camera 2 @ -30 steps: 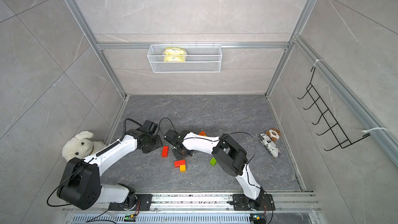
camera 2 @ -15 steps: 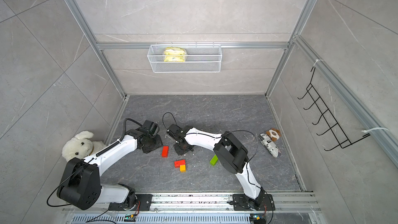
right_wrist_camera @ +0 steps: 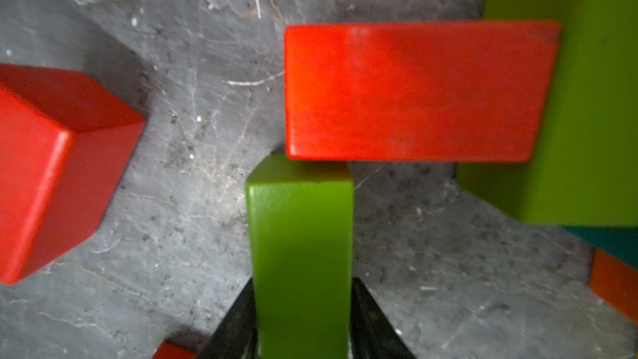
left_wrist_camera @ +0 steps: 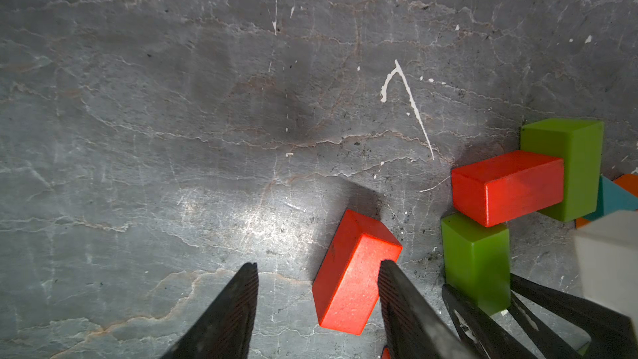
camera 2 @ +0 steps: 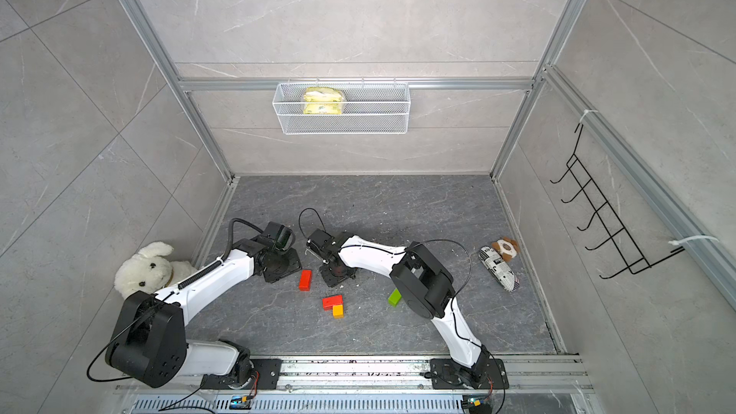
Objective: Assemble a heart with building blocks
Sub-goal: Assemble the building block at the center of the board, then pick up the building block from the center of the board.
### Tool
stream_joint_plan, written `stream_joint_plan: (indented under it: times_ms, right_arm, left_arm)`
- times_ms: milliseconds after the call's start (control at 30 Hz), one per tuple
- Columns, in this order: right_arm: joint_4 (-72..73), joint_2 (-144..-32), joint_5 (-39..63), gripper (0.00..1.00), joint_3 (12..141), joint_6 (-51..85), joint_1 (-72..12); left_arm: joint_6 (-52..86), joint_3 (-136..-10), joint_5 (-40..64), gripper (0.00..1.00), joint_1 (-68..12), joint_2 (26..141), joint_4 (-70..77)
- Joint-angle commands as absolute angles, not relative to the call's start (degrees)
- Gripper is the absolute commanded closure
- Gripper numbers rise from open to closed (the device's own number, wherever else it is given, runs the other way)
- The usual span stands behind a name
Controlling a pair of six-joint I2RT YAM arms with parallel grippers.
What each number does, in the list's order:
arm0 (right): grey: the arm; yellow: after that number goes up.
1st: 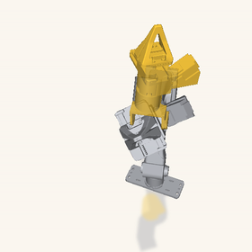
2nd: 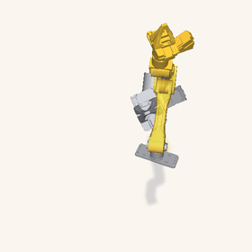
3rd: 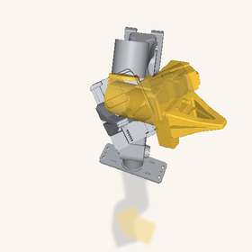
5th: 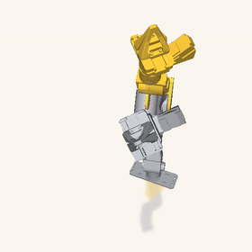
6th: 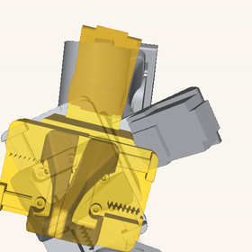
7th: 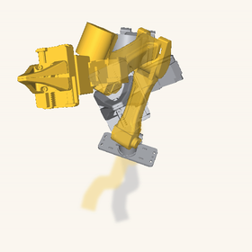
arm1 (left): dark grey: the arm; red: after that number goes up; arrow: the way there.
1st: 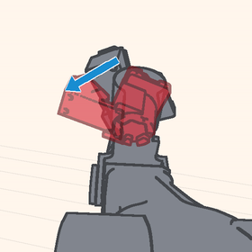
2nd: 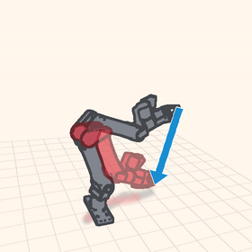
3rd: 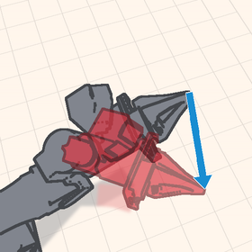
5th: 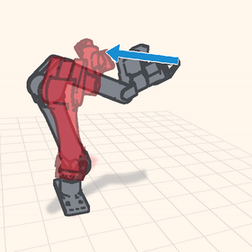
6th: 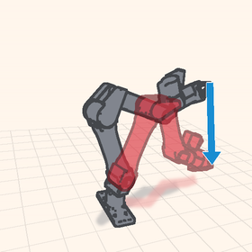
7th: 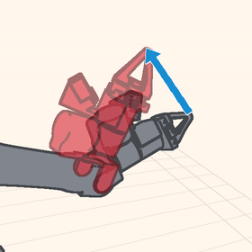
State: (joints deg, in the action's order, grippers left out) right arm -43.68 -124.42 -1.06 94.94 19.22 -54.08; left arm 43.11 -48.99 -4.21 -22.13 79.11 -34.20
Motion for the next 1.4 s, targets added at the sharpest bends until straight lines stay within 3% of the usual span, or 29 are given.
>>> stream_joint_plan:
  times_ms: [0, 133, 333, 833, 1167, 1367]
  right_arm:
    - [-44.74, -123.75, -1.6, 0.54, 96.42, 18.87, -54.01]
    - [-44.64, -123.92, -1.55, 0.53, 96.97, 19.31, -54.03]
    - [-44.7, -124.37, -2.23, 0.62, 96.96, 19.86, -53.78]
    - [-45.14, -124.72, -2.54, 0.64, 97.4, 19.69, -52.96]
    - [-44.38, -113.77, -3.0, 0.47, 92.29, 20.79, -53.74]
    - [-44.97, -98.97, -8.38, 0.32, 83.31, 24.67, -52.63]
  left_arm:
    - [42.68, -48.7, -3.32, 0.4, -21.8, 79.23, -33.67]
    - [42.63, -48.72, -2.99, 0.41, -21.8, 79.79, -33.66]
    - [42.46, -48.69, -2.9, 0.41, -21.79, 79.89, -33.66]
    - [42.41, -49.12, -2.56, 0.41, -21.8, 80.35, -33.74]
    - [41.03, -49.3, -1.6, 0.35, -24.15, 80.29, -35.23]
    - [38.66, -52.28, -5.36, 0.21, -29.34, 83.3, -39.03]
